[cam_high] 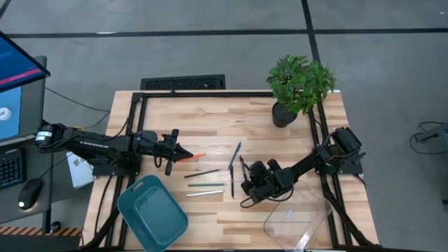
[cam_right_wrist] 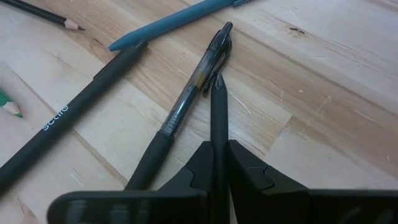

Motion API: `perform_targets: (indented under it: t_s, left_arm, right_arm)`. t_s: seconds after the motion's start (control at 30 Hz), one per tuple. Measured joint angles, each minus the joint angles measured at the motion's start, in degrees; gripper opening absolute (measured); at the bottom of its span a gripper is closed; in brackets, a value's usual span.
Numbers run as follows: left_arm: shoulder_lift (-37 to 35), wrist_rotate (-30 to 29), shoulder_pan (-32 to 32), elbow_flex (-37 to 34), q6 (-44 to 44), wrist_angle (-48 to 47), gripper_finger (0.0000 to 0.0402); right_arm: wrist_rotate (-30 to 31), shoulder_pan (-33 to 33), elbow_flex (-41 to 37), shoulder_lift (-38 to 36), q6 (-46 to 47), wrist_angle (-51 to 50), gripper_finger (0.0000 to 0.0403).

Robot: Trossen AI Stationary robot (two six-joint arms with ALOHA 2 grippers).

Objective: Sort pens & pencils
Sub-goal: Put the right black pen into the transparent bin

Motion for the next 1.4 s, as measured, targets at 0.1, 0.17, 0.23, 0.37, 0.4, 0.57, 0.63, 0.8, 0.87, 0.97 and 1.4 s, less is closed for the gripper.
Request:
perform_targets:
  t_s: [0.1, 0.17, 0.23, 0.37, 0.4, 0.57, 0.63, 0.8, 0.87, 0.97, 1.4]
  left_arm:
    - [0.01, 0.00, 0.00, 0.00, 0.00, -0.01, 0.0000]
    - [0.01, 0.00, 0.00, 0.00, 0.00, -0.01, 0.0000]
    - [0.01, 0.00, 0.00, 0.00, 0.00, -0.01, 0.0000]
    - [0.01, 0.00, 0.00, 0.00, 0.00, 0.00, 0.0000]
    - [0.00, 0.00, -0.01, 0.00, 0.00, 0.00, 0.0000]
    - [0.01, 0.00, 0.00, 0.00, 0.00, 0.01, 0.0000]
    - [0.00, 0.00, 0.00, 0.00, 0.00, 0.00, 0.0000]
    - [-0.01, 0.00, -0.02, 0.00, 0.00, -0.01, 0.0000]
    - [0.00, 0.00, 0.00, 0.00, 0.00, 0.01, 0.0000]
    - [-0.01, 0.00, -0.01, 0.00, 0.00, 0.01, 0.0000]
    - [-0.01, 0.00, -0.01, 0.00, 0.07, -0.17, 0.0000]
  right_arm:
    - [0.00, 0.00, 0.00, 0.02, -0.02, -0.02, 0.0052]
    - [0.00, 0.00, 0.00, 0.02, -0.02, -0.02, 0.0052]
    - [0.00, 0.00, 0.00, 0.02, -0.04, -0.02, 0.0052]
    - [-0.02, -0.02, 0.00, 0.02, -0.39, -0.08, 0.0052]
    - [-0.08, -0.02, 0.12, 0.02, -0.94, -0.22, 0.0052]
    - [-1.09, -0.72, 2.34, 0.13, -2.39, -4.04, 0.0052]
    - [-1.07, -1.00, 3.07, 0.13, -4.13, -4.29, 0.0052]
    - [-0.85, -1.18, 4.15, 0.13, -5.02, -4.34, 0.0052]
    - [-0.80, -1.16, 4.34, 0.13, -5.58, -4.35, 0.0052]
    - [-0.67, -1.53, 4.35, 0.13, -5.46, -4.37, 0.0052]
    - [1.20, -3.30, 4.40, -3.96, -5.97, -6.32, 0.0052]
